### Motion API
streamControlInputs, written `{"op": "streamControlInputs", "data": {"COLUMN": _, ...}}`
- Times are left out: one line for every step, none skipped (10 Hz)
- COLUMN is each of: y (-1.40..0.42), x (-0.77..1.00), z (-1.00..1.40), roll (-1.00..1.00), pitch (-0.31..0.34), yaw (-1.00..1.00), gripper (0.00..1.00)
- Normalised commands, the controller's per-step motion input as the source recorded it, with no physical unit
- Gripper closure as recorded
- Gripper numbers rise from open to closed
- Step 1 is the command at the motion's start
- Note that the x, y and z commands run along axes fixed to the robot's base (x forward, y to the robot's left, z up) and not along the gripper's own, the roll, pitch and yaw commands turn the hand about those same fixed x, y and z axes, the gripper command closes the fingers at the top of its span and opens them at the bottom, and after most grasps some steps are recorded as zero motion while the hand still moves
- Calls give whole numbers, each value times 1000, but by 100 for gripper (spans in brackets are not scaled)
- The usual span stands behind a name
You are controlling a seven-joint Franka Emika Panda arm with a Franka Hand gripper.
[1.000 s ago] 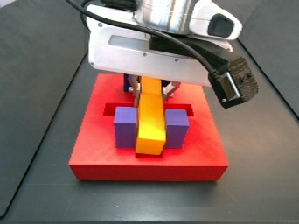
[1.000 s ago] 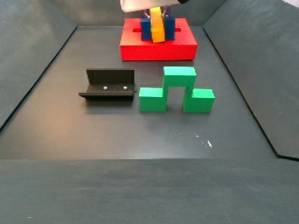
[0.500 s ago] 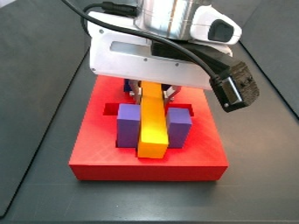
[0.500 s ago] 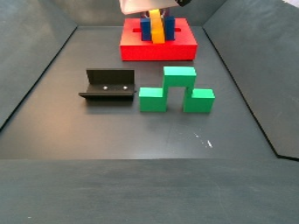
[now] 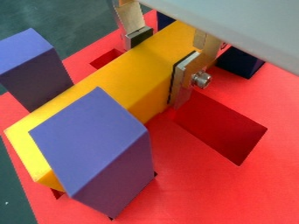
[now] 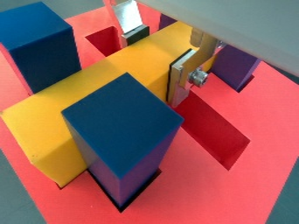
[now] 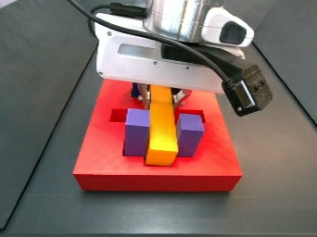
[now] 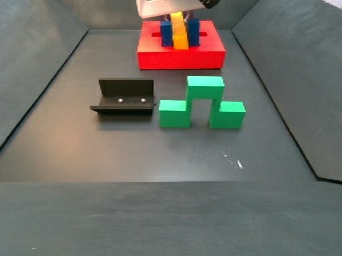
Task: Pick up the yellow object. Move up. Move to above the board. Insert the yellow object.
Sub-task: Insert the yellow object.
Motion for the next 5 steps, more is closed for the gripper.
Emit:
{"op": "streamControlInputs", "data": {"y": -114, "x": -11, "z": -197, "roll": 0, "pitch": -4, "yaw": 0, "gripper": 100}}
{"op": "streamControlInputs", "data": {"y": -77, "x": -17, "z": -94, "roll": 0, "pitch": 0, "yaw": 0, "gripper": 100}}
{"op": "streamControlInputs", "data": {"y": -100, "x": -57, "z": -157, "roll": 0, "pitch": 0, "yaw": 0, "gripper": 100}}
{"op": "streamControlInputs", "data": {"y": -109, "x": -60, "z": -211, "roll": 0, "pitch": -7, "yaw": 0, "gripper": 100}}
{"op": "streamControlInputs", "data": {"y": -154, "x": -120, "z": -266, "roll": 0, "pitch": -39, "yaw": 0, "gripper": 100}}
